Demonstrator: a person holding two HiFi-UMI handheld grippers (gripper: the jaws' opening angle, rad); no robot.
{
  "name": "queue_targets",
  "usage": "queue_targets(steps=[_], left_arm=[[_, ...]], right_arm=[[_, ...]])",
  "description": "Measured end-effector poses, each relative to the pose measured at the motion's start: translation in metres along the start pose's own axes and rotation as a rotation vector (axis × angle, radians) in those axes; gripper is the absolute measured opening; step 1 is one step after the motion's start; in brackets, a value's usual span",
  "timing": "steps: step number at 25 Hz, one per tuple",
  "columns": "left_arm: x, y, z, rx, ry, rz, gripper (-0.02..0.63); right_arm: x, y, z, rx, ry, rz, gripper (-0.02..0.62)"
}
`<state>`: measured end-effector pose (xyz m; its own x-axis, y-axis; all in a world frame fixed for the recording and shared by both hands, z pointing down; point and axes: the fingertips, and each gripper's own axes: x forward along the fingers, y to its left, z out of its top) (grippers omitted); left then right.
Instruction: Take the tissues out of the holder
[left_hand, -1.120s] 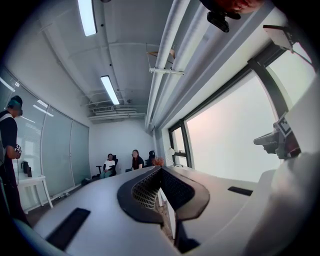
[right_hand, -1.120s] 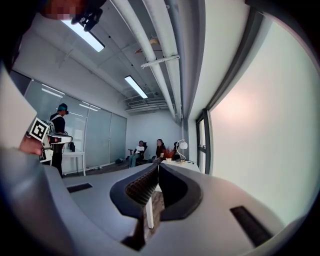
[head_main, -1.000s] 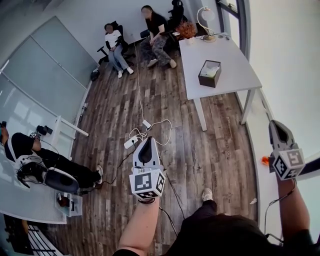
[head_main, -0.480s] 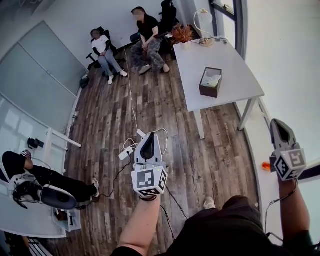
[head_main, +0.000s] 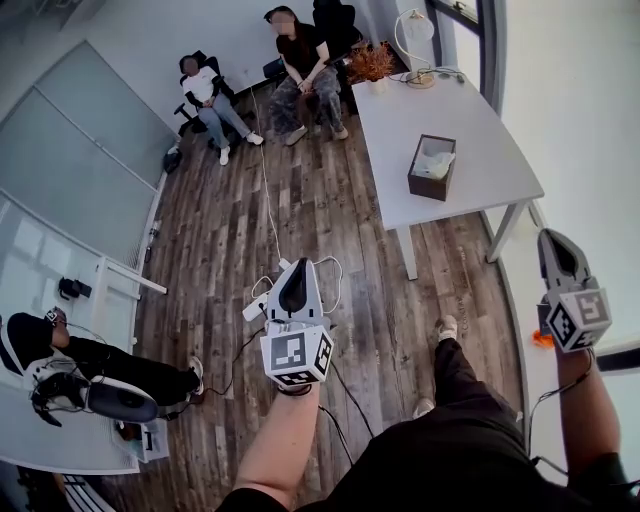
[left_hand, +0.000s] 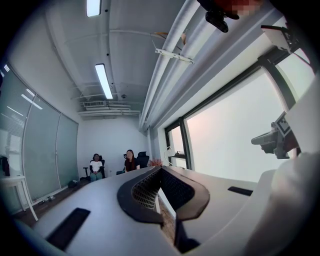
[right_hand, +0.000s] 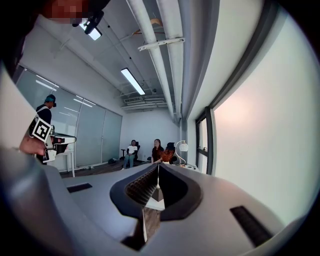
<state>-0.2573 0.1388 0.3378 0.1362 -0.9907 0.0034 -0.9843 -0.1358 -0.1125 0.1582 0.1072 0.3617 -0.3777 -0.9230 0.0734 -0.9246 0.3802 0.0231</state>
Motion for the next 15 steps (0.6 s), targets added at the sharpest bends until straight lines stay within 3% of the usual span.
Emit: queue_targets(steps=[6, 15], left_arm=[[0.047, 0.017, 0.001, 0.016, 0.008, 0.033, 0.005], [0.160, 0.021, -0.001, 0.014, 0.041, 0.049, 0.005]], right_arm=[[0.071, -0.008, -0.009, 0.015, 0.018, 0.048, 0.006], [0.187, -0.052, -0.010, 0.033, 0.046, 0.090, 0.006]])
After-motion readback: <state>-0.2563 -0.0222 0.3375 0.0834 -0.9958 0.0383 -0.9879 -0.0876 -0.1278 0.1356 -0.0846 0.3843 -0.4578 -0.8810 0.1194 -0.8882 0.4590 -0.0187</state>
